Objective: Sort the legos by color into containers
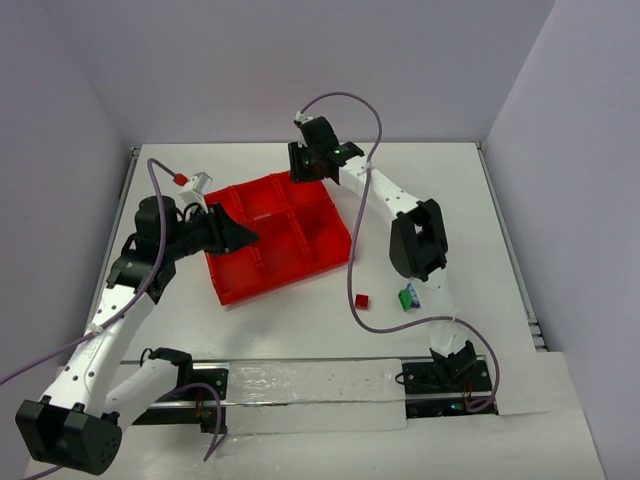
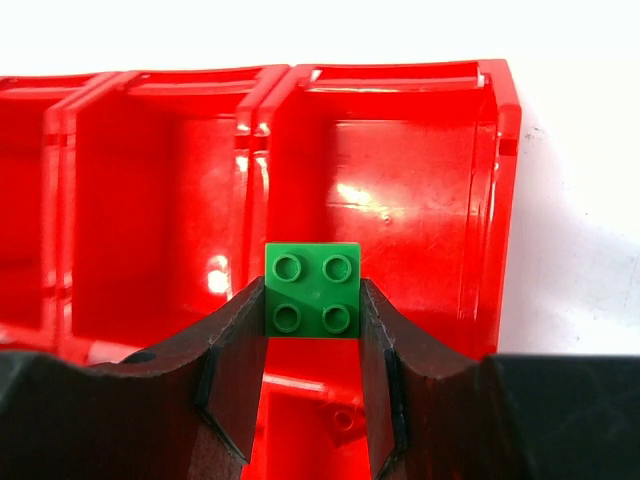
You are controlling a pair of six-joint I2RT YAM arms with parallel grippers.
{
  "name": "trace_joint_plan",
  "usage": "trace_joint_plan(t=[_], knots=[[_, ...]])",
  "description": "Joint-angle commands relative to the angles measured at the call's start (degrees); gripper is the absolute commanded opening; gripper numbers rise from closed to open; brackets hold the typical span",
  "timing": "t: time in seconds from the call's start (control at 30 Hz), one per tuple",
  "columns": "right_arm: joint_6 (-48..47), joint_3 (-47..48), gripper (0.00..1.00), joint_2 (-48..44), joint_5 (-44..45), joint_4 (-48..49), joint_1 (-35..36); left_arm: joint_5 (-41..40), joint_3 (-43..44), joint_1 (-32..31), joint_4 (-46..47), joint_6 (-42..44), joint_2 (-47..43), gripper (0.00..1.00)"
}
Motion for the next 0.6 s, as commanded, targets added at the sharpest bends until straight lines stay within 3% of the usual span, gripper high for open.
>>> trace_joint_plan(t=[0.0,0.07,0.23,0.4,0.57], knots=[[0.0,4.6,0.30,1.3,2.2,-0.9,0.0,0.2,3.0,0.5,1.1,-0.8,-0.5,0.00],[-0.4,6.4,0.50,2.3,2.0,-1.4,0.0,0.3,2.8,0.5,1.5,-1.1,-0.7,0.00],[-1.0,9.2,0.71,2.9,2.1,-1.8,0.0,1.0,2.5,0.5,2.2,-1.5,-0.5,0.00],[-2.2,12.4,0.73,0.8,1.9,-3.1,0.0,1.7,1.8,0.5,3.5,-2.3,-0.3,0.00],[-2.6,3.0,0.73,-8.4,0.2,-2.2,0.1,2.0,1.1,0.5,4.7,-2.5,0.2,0.00]])
